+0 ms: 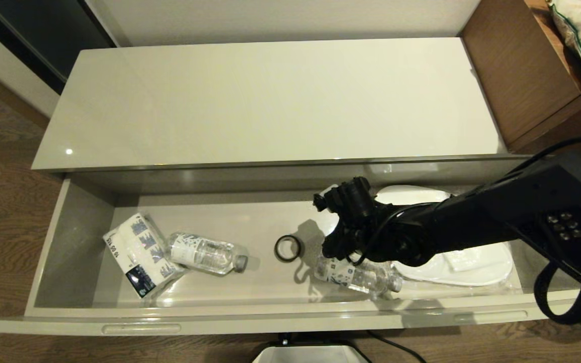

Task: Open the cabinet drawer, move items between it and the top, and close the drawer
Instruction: Take out the disposable slippers from the drawer

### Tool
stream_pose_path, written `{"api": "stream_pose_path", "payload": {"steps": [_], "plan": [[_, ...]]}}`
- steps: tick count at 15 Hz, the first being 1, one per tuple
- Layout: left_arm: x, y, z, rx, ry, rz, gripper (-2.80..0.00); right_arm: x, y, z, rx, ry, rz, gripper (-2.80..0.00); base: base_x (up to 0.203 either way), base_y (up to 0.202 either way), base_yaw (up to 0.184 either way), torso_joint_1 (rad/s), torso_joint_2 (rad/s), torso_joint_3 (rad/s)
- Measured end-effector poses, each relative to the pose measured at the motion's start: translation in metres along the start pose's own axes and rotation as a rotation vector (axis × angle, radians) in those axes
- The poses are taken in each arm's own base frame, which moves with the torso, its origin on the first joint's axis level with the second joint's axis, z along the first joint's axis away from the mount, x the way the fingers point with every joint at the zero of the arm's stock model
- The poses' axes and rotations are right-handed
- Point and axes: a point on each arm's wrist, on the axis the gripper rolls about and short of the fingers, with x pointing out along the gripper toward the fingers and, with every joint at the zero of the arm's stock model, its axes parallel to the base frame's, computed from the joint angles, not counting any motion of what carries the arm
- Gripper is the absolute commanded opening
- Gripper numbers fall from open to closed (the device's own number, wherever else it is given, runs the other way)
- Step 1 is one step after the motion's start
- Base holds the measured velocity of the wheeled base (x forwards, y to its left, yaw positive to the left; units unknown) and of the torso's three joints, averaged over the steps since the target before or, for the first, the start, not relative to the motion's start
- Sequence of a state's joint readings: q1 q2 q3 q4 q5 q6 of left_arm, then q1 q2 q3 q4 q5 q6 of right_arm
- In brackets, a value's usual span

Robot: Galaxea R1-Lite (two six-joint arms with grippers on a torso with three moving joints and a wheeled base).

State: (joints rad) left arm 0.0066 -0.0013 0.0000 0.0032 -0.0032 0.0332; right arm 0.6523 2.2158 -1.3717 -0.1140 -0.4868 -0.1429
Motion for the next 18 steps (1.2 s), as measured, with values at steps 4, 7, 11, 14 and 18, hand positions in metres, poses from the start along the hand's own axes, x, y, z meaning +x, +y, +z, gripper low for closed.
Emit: {"api": "stream_pose_path", "payload": {"steps": [4, 7, 11, 14, 18], "plan": [[0.000, 0.000, 0.000, 0.000, 0.000, 0.000, -2.80, 0.008, 0.013, -0.006, -0.014, 0.021, 0.015, 0.00, 0.000, 0.000, 0.000, 0.000, 0.00, 0.000], [0.000, 0.000, 0.000, 0.000, 0.000, -0.001, -2.80, 0.008, 0.026, -0.012, -0.042, 0.039, 0.034, 0.00, 0.000, 0.000, 0.000, 0.000, 0.00, 0.000], [0.000, 0.000, 0.000, 0.000, 0.000, -0.001, -2.80, 0.004, 0.048, -0.031, -0.108, 0.084, 0.049, 0.00, 0.000, 0.000, 0.000, 0.000, 0.00, 0.000], [0.000, 0.000, 0.000, 0.000, 0.000, 0.000, -2.80, -0.006, 0.063, -0.046, -0.114, 0.110, 0.037, 0.00, 0.000, 0.000, 0.000, 0.000, 0.00, 0.000], [0.000, 0.000, 0.000, 0.000, 0.000, 0.000, -2.80, -0.019, 0.075, -0.049, -0.094, 0.094, 0.029, 0.00, 0.000, 0.000, 0.000, 0.000, 0.00, 0.000]]}}
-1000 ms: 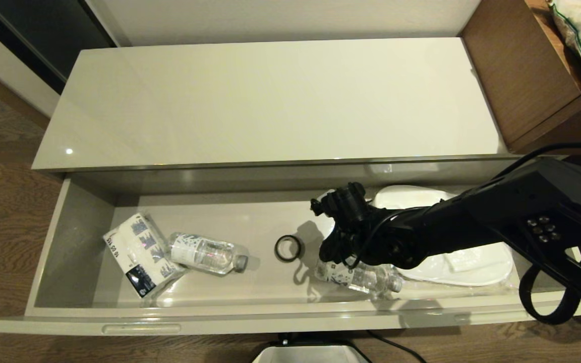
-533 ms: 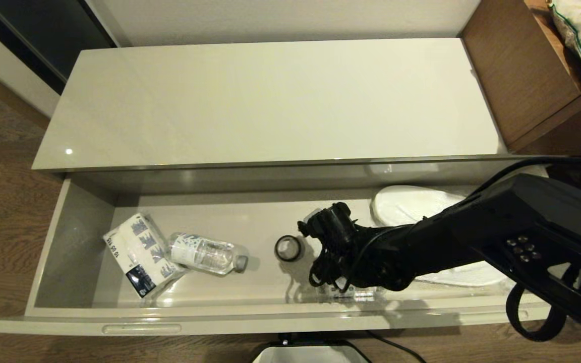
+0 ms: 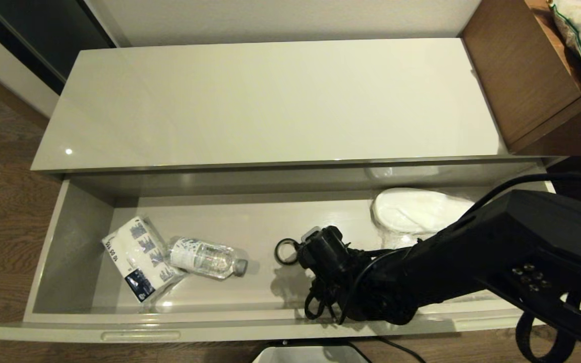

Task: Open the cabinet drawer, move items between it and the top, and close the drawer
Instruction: Take out the disposable slippers from the drawer

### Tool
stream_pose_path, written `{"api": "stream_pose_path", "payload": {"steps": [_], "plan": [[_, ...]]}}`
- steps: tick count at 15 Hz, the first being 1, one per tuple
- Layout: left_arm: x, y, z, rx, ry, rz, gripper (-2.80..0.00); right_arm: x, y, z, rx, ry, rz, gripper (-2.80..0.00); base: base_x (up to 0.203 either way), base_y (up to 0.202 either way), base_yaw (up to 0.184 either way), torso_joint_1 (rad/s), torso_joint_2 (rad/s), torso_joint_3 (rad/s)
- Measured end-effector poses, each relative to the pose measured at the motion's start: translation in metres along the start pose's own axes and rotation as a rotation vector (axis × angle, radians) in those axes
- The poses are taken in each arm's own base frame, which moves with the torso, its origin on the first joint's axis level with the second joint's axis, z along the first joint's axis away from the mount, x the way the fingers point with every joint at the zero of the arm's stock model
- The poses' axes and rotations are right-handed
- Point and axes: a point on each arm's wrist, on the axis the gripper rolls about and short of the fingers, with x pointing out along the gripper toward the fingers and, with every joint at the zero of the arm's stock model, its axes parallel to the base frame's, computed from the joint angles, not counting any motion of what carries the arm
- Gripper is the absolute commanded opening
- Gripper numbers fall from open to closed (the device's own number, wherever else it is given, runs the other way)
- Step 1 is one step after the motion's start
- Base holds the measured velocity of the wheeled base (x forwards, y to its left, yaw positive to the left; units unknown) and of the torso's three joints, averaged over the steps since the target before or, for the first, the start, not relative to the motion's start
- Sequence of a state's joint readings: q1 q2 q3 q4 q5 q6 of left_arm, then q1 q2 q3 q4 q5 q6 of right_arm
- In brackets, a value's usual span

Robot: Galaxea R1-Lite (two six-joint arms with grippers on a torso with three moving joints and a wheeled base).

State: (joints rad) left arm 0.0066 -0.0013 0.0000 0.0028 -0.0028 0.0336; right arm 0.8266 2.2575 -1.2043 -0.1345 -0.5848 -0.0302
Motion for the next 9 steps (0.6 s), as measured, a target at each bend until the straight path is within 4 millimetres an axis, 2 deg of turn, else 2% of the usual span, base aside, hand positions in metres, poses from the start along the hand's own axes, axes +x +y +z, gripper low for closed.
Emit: {"api": "stream_pose_path", "payload": {"steps": [3, 9], "plan": [[0.000, 0.000, 0.000, 0.000, 0.000, -0.001, -2.80, -0.012, 0.005, 0.002, -0.015, -0.015, 0.005, 0.00, 0.000, 0.000, 0.000, 0.000, 0.00, 0.000], [0.000, 0.000, 0.000, 0.000, 0.000, -0.001, -2.80, -0.024, -0.002, 0.010, 0.065, -0.057, 0.008, 0.00, 0.000, 0.000, 0.000, 0.000, 0.00, 0.000]]}}
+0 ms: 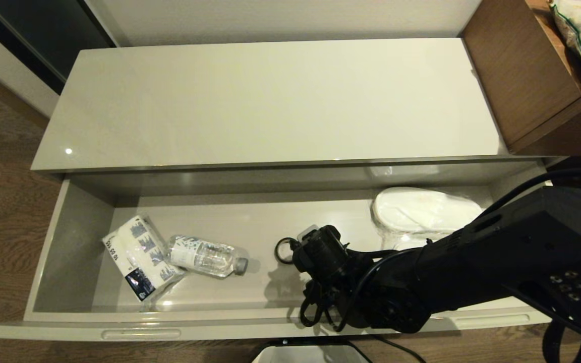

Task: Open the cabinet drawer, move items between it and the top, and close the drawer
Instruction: Take out the disposable slippers from the drawer

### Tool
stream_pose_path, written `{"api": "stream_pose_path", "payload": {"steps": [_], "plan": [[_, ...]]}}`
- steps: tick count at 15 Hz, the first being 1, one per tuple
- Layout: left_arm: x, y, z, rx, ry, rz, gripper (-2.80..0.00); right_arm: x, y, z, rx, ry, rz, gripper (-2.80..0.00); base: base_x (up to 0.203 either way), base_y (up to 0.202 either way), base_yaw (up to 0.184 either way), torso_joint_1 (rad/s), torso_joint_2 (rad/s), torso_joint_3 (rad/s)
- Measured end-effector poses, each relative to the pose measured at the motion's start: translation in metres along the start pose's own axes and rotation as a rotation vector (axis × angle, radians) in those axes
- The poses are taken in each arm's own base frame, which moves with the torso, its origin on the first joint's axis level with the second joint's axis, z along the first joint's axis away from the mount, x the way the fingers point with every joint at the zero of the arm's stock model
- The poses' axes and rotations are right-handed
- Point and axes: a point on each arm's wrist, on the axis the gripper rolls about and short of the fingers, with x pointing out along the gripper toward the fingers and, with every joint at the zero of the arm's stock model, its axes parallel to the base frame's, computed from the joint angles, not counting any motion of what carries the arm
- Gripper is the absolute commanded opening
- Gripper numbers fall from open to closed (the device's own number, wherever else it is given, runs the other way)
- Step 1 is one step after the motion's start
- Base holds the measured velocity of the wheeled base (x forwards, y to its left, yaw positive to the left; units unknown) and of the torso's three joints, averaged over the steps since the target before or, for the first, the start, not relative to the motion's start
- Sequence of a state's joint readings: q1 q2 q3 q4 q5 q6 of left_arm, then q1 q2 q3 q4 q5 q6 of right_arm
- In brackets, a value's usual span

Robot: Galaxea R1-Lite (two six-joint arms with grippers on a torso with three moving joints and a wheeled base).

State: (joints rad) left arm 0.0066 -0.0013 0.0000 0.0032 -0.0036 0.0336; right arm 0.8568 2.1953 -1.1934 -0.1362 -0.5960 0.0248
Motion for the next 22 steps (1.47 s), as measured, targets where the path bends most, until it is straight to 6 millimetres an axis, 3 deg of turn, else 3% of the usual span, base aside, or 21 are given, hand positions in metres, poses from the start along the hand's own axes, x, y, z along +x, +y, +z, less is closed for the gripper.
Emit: {"api": "stream_pose_path", "payload": {"steps": [10, 16, 22], "plan": [[0.000, 0.000, 0.000, 0.000, 0.000, 0.000, -2.80, -0.026, -0.008, -0.012, 0.029, -0.002, -0.020, 0.00, 0.000, 0.000, 0.000, 0.000, 0.00, 0.000], [0.000, 0.000, 0.000, 0.000, 0.000, 0.000, -2.80, -0.018, -0.016, -0.038, 0.014, 0.071, -0.042, 0.00, 0.000, 0.000, 0.000, 0.000, 0.00, 0.000], [0.000, 0.000, 0.000, 0.000, 0.000, 0.000, -2.80, -0.011, -0.028, -0.033, 0.086, 0.050, -0.062, 0.00, 0.000, 0.000, 0.000, 0.000, 0.00, 0.000]]}}
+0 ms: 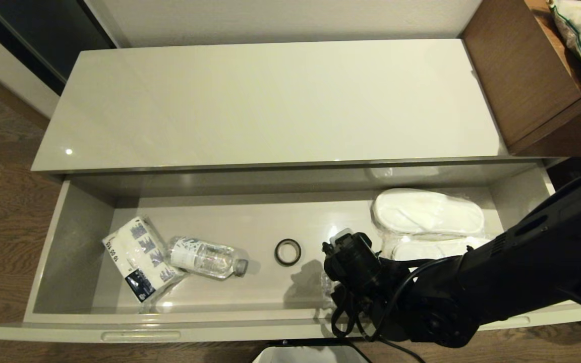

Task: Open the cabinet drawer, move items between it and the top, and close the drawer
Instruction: Take out the disposable slippers from the drawer

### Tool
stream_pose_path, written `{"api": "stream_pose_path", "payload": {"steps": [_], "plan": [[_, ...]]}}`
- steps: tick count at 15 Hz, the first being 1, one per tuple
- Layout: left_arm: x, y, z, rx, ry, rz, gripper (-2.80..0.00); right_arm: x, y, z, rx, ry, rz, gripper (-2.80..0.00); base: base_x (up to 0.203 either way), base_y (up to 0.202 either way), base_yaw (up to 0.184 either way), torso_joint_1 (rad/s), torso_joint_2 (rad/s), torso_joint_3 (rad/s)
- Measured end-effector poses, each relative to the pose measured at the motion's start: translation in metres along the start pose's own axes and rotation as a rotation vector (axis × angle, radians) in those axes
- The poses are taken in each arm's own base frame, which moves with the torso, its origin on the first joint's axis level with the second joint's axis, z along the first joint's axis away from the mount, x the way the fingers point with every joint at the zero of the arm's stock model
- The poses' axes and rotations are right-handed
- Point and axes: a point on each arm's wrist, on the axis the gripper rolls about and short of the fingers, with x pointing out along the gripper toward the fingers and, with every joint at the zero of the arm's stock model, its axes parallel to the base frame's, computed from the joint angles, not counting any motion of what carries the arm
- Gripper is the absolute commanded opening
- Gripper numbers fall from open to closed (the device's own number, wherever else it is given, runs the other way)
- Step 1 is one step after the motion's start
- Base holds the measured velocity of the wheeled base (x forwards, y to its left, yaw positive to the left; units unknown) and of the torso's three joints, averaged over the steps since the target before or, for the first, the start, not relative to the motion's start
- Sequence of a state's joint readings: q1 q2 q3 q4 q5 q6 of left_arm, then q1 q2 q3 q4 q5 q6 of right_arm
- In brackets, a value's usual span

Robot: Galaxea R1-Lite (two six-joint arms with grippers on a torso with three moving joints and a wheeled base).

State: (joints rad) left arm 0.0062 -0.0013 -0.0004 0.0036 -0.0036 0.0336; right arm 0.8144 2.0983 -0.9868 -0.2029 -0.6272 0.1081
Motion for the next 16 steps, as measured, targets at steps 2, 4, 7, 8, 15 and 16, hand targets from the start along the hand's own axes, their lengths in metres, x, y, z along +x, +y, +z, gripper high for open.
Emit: {"api": "stream_pose_path", "payload": {"steps": [2, 4, 7, 8, 15, 16], "plan": [[0.000, 0.000, 0.000, 0.000, 0.000, 0.001, -2.80, -0.001, 0.000, 0.022, 0.125, -0.130, -0.004, 0.00, 0.000, 0.000, 0.000, 0.000, 0.00, 0.000], [0.000, 0.000, 0.000, -0.001, 0.000, 0.001, -2.80, -0.001, -0.012, 0.053, 0.293, -0.280, -0.091, 0.00, 0.000, 0.000, 0.000, 0.000, 0.00, 0.000], [0.000, 0.000, 0.000, 0.000, 0.000, 0.001, -2.80, -0.004, -0.039, 0.071, 0.448, -0.351, -0.172, 0.00, 0.000, 0.000, 0.000, 0.000, 0.00, 0.000], [0.000, 0.000, 0.000, 0.000, 0.000, 0.000, -2.80, -0.007, -0.050, 0.073, 0.469, -0.358, -0.184, 0.00, 0.000, 0.000, 0.000, 0.000, 0.00, 0.000], [0.000, 0.000, 0.000, 0.000, 0.000, 0.001, -2.80, -0.077, -0.165, 0.050, 0.540, -0.273, -0.260, 0.00, 0.000, 0.000, 0.000, 0.000, 0.00, 0.000], [0.000, 0.000, 0.000, 0.000, 0.000, 0.001, -2.80, -0.093, -0.179, 0.040, 0.533, -0.235, -0.248, 0.00, 0.000, 0.000, 0.000, 0.000, 0.00, 0.000]]}}
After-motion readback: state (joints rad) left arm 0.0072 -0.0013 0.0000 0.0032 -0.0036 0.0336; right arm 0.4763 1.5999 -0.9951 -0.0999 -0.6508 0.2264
